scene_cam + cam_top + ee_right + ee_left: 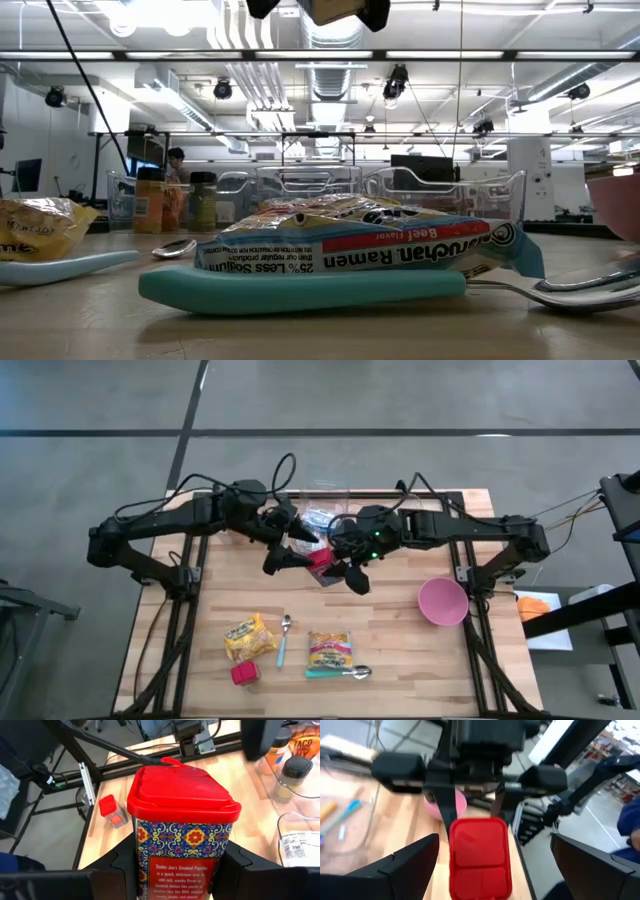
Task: Pick & Place Food Item
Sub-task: Put the top red seasoning can into the left transparent bin
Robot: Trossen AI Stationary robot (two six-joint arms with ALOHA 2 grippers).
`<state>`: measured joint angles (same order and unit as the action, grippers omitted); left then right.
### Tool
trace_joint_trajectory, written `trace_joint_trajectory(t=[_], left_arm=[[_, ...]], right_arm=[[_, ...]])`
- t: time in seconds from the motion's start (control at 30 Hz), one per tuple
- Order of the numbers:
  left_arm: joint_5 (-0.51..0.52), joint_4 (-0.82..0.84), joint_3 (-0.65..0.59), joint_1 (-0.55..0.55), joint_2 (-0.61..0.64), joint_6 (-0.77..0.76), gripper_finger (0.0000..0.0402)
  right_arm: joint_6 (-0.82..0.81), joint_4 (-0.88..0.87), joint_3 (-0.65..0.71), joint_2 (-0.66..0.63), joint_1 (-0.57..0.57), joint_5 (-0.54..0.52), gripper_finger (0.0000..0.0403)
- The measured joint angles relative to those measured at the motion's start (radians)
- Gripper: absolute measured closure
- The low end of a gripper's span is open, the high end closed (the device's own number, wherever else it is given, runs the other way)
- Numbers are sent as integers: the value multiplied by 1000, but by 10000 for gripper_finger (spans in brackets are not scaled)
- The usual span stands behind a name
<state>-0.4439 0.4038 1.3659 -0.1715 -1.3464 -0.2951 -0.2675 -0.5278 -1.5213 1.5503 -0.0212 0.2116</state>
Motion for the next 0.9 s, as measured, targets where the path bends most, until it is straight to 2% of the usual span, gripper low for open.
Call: trace_joint_trajectory(t=[0.27,0.9], left_arm=[[-25,122,0,3,-51,8,9],[-28,103,3,11,-57,60,10]], right_arm=[[31,-24,-54,48,-5,37,245],[57,-38,-128,91,-5,59,245]])
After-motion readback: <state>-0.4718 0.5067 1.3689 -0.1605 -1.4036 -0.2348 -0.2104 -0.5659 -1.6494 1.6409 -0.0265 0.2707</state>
